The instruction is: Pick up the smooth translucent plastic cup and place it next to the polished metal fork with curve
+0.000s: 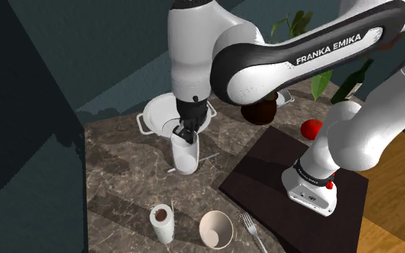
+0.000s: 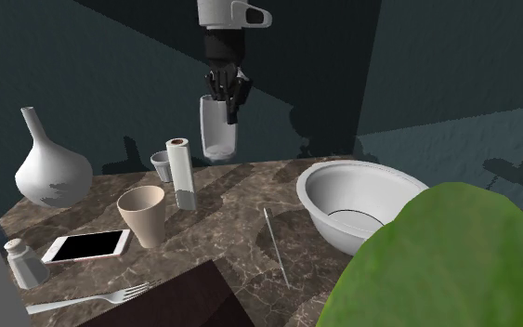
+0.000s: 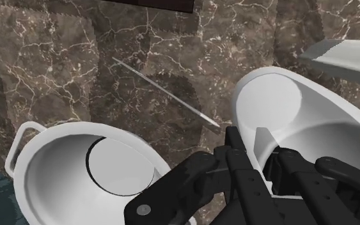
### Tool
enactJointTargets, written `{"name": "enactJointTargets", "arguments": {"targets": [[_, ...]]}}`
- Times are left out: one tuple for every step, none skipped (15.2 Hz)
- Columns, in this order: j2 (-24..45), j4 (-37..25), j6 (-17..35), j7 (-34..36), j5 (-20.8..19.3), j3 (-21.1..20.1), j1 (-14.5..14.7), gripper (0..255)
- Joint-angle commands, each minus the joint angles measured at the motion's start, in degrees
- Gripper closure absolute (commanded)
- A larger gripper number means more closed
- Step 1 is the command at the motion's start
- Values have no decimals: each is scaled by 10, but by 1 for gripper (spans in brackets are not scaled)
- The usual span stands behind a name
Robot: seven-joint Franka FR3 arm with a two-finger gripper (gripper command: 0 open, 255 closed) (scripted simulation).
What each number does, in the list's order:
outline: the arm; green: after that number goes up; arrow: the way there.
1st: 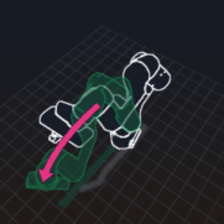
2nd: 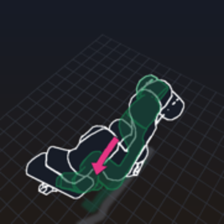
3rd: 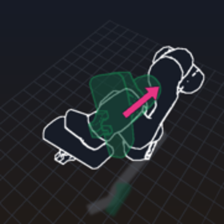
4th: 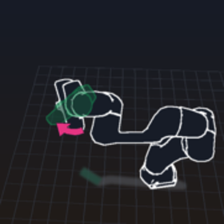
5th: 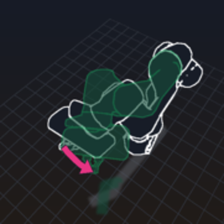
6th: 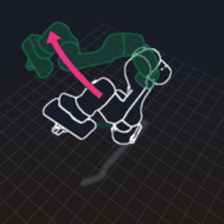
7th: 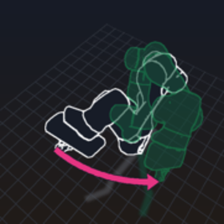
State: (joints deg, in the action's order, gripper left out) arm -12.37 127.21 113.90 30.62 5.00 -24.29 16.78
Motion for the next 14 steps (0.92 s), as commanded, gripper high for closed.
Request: {"name": "enactJointTargets", "arguments": {"targets": [[-44, 40, -1, -1, 20, -1, 10, 255], [-66, 58, -3, -1, 30, -2, 16, 255], [-88, 77, -6, 0, 39, -3, 23, 255], [-109, 94, -9, 1, 49, -3, 31, 255], [-131, 111, -13, 3, 58, -4, 38, 255], [-153, 127, -18, 5, 67, -5, 47, 255], [-175, 143, -23, 8, 76, -6, 55, 255], [-197, 158, -30, 11, 85, -7, 65, 255], [-219, 173, -37, 15, 94, -8, 74, 255], [-246, 190, -46, 20, 105, -10, 87, 255], [-244, 196, -38, 21, 106, -11, 87, 255], [-241, 202, -29, 20, 107, -13, 88, 255], [-239, 208, -21, 20, 108, -15, 88, 255], [-236, 214, -12, 20, 110, -17, 88, 255]]}}
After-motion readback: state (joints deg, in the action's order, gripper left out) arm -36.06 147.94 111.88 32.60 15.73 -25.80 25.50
